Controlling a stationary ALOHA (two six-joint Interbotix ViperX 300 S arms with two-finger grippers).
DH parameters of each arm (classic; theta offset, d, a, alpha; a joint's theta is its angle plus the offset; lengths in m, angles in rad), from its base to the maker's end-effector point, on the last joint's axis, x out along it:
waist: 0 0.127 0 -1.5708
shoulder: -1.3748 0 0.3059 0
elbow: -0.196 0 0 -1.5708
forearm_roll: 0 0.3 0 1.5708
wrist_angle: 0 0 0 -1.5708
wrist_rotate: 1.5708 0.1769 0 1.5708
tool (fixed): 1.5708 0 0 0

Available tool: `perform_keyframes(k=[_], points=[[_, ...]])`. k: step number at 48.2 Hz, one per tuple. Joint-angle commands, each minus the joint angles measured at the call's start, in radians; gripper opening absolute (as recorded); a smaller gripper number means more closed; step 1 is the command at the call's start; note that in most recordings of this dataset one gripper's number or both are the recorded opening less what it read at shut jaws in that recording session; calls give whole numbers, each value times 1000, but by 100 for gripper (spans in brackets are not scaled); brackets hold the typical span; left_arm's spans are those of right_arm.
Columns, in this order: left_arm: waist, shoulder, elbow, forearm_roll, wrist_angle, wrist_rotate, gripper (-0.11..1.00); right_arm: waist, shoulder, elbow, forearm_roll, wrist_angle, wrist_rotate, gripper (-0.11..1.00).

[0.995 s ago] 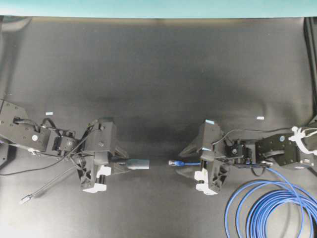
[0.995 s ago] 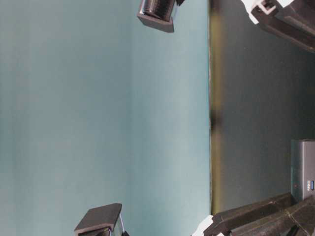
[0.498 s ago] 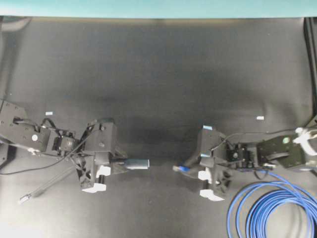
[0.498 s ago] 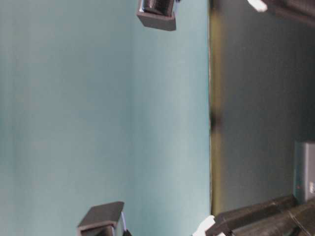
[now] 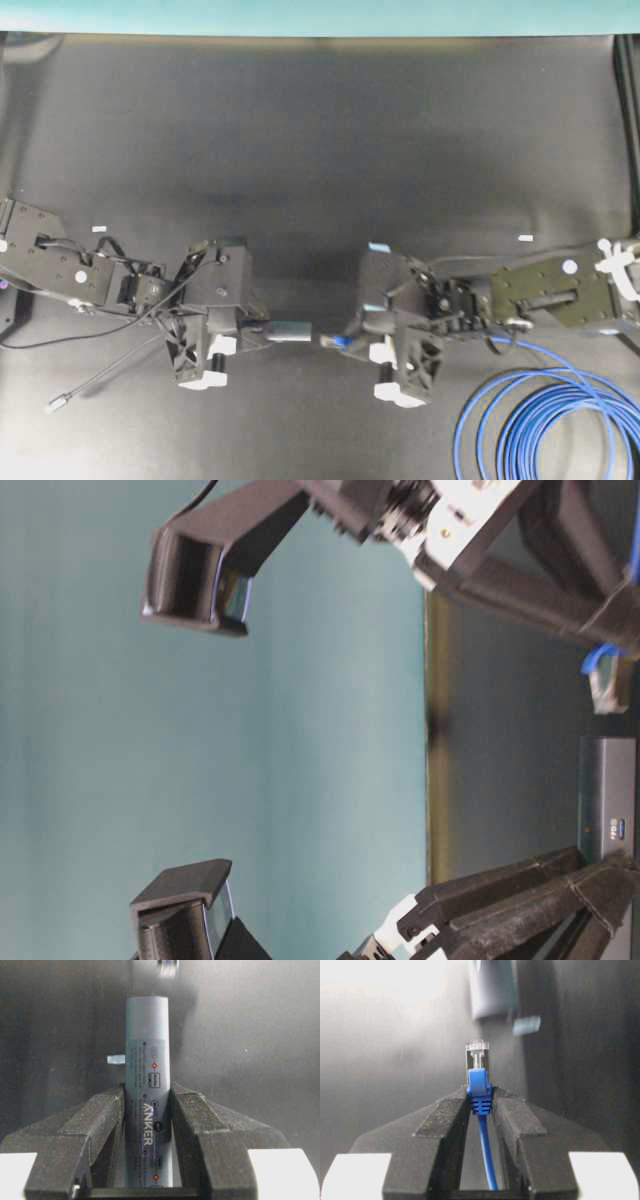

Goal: Insert the LAN cable into the hub.
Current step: 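Lift both and move the plug toward the hub's port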

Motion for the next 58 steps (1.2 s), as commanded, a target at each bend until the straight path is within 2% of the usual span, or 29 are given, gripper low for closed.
perform_keyframes(k=[1,21,58], points=[[0,-8,-17,3,-5,2,28,-14,-5,-17,-5,-3,-8,13],[11,-6,-21,3,-6,11,28,-18,20,-29,-28,5,-8,13],[9,20,-46,5,2,20,28,-35,40,-54,-28,35,-8,13]])
